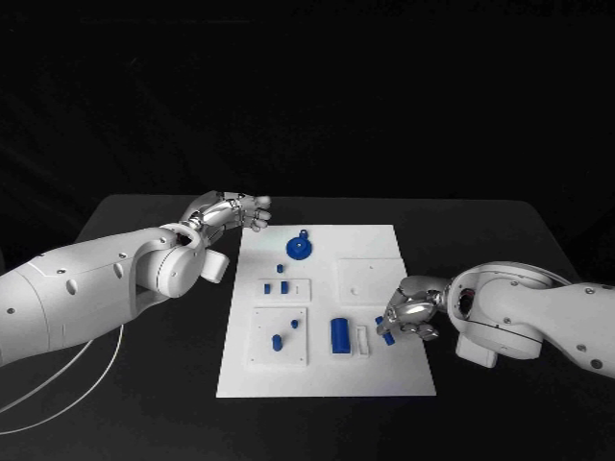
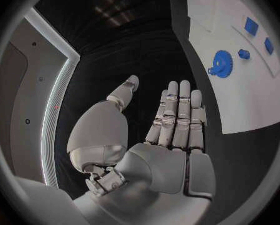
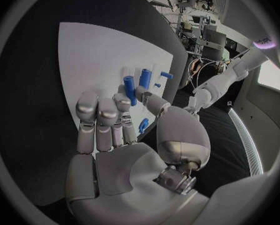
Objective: Assemble the parts on the task board
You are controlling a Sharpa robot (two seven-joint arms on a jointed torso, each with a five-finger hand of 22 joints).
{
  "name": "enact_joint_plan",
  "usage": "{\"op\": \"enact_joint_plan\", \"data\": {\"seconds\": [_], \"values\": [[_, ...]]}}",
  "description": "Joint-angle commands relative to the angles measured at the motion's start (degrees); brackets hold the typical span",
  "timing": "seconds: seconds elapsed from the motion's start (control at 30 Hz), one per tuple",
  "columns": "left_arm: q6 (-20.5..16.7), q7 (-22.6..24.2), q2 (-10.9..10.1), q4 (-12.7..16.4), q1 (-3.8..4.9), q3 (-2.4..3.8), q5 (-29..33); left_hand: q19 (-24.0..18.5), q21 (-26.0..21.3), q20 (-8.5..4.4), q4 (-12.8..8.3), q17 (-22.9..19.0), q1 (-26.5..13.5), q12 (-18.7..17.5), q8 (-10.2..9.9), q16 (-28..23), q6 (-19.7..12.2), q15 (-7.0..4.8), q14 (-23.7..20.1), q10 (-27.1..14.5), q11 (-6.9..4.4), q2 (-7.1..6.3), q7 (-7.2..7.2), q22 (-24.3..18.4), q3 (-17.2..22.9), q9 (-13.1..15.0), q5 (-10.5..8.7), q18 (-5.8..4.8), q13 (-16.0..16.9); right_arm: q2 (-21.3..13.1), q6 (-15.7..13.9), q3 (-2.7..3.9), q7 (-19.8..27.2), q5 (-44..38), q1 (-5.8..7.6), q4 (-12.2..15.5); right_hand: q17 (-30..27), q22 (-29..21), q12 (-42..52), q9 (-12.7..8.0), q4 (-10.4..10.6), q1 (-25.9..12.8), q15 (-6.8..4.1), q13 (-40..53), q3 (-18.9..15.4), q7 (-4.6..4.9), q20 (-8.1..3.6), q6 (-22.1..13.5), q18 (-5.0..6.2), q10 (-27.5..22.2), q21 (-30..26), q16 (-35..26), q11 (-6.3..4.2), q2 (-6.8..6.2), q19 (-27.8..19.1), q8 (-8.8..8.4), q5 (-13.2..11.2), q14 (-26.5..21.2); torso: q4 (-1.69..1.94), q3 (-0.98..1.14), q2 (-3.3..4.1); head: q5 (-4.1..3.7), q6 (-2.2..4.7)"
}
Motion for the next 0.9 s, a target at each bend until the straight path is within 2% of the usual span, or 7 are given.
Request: {"op": "enact_joint_plan", "data": {"seconds": [0.03, 0.5, 0.9], "values": [[0.9, 0.3, 0.1, 0.1, 0.04, 0.04, 0.0, -0.2, -0.4, 0.22, -0.1, 0.1, 0.0, 0.0, 0.2, -0.3, 0.4, 0.01, 0.1, 0.2, -0.28, 0.68, 0.13, 0.1, -0.4, 0.0, 0.25, 0.61, -0.1, 1.1, 0.0, -0.12, -0.5, 1.3, -0.85, -0.6, 0.1, 0.9, -0.2, 0.0, 0.3, -0.7, -0.28, 0.0, 0.0, 0.1, 0.24, 0.4, 4.21, 0.5, 0.3, -0.1, -0.02, 0.13, 0.0, -0.3, -0.2, 0.0, 0.05, -0.01, 0.0, 0.1, 0.0], [1.0, 0.2, 0.1, 0.2, 0.04, 0.04, 0.0, -0.2, -0.4, 0.22, 0.0, 0.1, 0.0, 0.0, 0.2, -0.3, 0.4, 0.01, 0.1, 0.2, -0.29, 0.7, 0.14, 0.1, -0.4, 0.0, 0.24, 0.61, -0.1, 4.3, 0.0, -0.35, -0.8, -0.6, -2.68, -2.3, 0.2, 0.9, -0.2, 0.0, 0.5, -1.8, -0.35, 0.0, -0.6, 0.07, 0.19, 0.4, 4.21, 0.4, 0.4, -0.1, -0.06, 0.3, -0.1, -0.33, -0.2, -0.1, 0.0, 0.04, -0.01, 0.62, -0.34], [1.0, 0.1, 0.0, 0.2, 0.04, 0.04, 0.0, -0.2, -0.4, 0.23, 0.0, 0.2, -0.2, 0.0, 0.2, -0.4, 0.3, 0.02, 0.1, 0.2, -0.28, 0.7, 0.15, 0.1, -0.5, 0.0, 0.22, 0.6, -0.1, 5.2, -0.5, -0.35, -0.7, -1.7, -2.83, -2.9, 0.2, 0.9, -0.2, 0.0, 0.7, -2.5, -0.38, 0.0, -0.9, 0.05, 0.14, 0.4, 4.21, 0.3, 0.4, -0.1, -0.07, 0.12, -0.1, -0.33, -0.2, -0.1, -0.03, 0.02, -0.01, 0.75, -0.31]]}}
